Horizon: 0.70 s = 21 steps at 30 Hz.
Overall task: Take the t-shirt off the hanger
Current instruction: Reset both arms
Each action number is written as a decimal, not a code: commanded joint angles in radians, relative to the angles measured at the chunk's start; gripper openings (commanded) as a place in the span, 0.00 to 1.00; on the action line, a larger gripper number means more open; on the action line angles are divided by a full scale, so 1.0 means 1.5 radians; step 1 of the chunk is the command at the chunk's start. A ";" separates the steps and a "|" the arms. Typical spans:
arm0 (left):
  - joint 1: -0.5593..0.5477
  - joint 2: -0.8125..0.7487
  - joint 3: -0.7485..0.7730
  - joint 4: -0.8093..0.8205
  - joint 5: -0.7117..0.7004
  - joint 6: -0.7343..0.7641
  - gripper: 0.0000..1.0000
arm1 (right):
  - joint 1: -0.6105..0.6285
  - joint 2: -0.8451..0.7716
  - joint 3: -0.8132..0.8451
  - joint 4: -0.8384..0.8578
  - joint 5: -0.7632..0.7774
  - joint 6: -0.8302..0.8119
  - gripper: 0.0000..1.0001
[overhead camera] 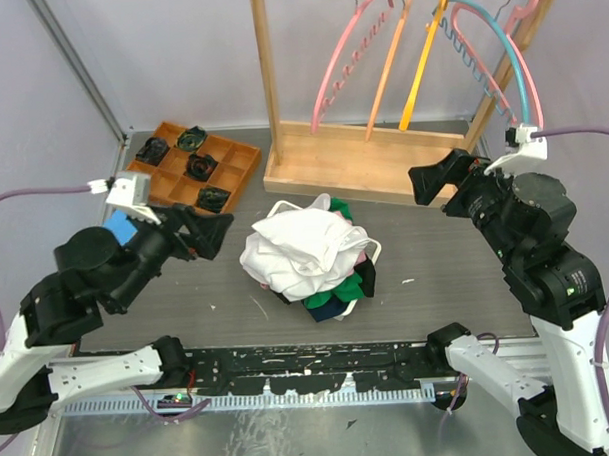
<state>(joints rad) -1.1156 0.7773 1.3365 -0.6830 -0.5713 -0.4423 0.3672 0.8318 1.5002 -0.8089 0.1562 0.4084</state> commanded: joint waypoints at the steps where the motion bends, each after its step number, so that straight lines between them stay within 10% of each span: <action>1: -0.002 -0.043 -0.026 0.017 -0.096 -0.004 0.98 | -0.001 -0.015 -0.025 -0.003 0.036 0.058 1.00; 21: 0.011 -0.027 -0.038 -0.059 -0.294 0.058 0.98 | 0.000 -0.017 -0.031 -0.009 0.054 0.048 1.00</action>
<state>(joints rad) -1.1149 0.7094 1.2926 -0.8055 -0.9989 -0.3946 0.3672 0.8093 1.4467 -0.8543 0.2352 0.4747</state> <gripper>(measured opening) 0.978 0.999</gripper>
